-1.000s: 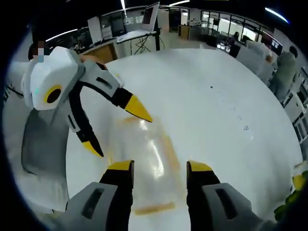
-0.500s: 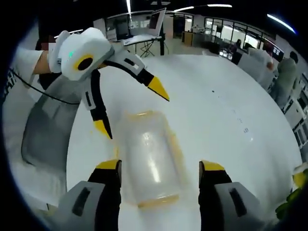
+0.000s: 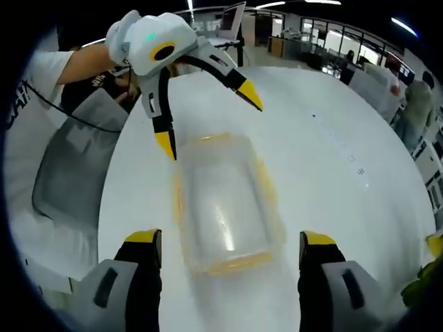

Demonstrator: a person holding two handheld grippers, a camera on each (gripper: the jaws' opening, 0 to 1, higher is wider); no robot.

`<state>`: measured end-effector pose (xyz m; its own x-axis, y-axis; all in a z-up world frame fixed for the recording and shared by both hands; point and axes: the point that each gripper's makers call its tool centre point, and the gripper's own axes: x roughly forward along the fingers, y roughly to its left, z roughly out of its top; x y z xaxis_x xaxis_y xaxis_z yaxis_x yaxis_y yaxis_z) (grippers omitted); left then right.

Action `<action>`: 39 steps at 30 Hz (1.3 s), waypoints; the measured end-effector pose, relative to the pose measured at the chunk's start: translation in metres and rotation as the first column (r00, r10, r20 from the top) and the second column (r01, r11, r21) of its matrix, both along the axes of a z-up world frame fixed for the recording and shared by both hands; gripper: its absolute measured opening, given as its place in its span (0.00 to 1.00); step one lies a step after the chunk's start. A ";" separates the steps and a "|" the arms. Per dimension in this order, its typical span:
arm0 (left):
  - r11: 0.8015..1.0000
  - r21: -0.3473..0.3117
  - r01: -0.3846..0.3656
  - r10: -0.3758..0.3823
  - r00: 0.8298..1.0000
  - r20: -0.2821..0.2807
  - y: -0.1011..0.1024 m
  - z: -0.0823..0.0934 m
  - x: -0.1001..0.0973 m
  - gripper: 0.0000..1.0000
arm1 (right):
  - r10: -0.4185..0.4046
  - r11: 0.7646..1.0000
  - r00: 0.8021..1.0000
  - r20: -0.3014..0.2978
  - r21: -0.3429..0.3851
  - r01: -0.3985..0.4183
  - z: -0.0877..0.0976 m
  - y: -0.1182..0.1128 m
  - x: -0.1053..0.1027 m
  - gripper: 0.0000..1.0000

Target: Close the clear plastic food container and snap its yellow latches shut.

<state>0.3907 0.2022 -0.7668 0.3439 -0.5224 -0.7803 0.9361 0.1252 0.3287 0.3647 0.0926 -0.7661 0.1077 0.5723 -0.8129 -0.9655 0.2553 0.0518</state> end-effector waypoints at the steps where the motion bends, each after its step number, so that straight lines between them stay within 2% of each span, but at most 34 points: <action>1: 1.000 0.013 0.008 -0.008 1.000 -0.001 0.000 -0.002 0.000 0.85 | 0.001 1.000 1.000 -0.001 -0.007 -0.001 -0.003 -0.002 -0.001 0.82; 8: 0.998 0.043 0.040 -0.039 0.999 -0.029 -0.002 -0.015 -0.002 0.86 | 0.016 0.998 1.000 -0.011 -0.058 -0.017 -0.020 -0.011 -0.005 0.85; 11: 0.993 0.102 0.064 -0.062 0.998 -0.021 0.001 -0.024 -0.003 0.86 | 0.023 0.997 1.000 -0.018 -0.071 -0.025 -0.023 -0.013 -0.006 0.83; 18: 0.992 0.102 0.072 -0.067 0.997 -0.046 -0.003 -0.032 -0.007 0.86 | 0.036 0.995 0.999 -0.019 -0.093 -0.038 -0.031 -0.013 -0.006 0.84; 23: 0.994 0.085 0.068 -0.063 0.996 -0.058 -0.008 -0.035 -0.007 0.86 | 0.035 0.997 0.999 0.009 -0.073 -0.034 -0.029 -0.007 0.000 0.86; 27: 0.992 0.092 0.082 -0.077 0.995 -0.058 -0.010 -0.037 -0.009 0.84 | 0.053 0.996 0.999 0.013 -0.072 -0.052 -0.028 -0.005 0.000 0.82; 31: 0.993 0.087 0.082 -0.077 0.996 -0.051 -0.013 -0.037 -0.009 0.77 | 0.065 0.995 0.998 0.028 -0.079 -0.062 -0.028 -0.003 0.001 0.80; 36: 0.993 0.080 0.091 -0.086 0.995 -0.057 -0.014 -0.036 -0.010 0.76 | 0.077 0.994 0.997 0.032 -0.082 -0.074 -0.028 0.001 0.002 0.79; 39: 0.992 0.079 0.095 -0.090 0.994 -0.063 -0.015 -0.037 -0.011 0.74 | 0.086 0.993 0.996 0.037 -0.085 -0.082 -0.028 0.005 0.003 0.74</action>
<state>0.3800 0.1877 -0.8033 0.2490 -0.4829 -0.8395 0.9606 0.0122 0.2778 0.3677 0.0972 -0.7945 0.0960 0.5113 -0.8541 -0.9846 0.1750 -0.0059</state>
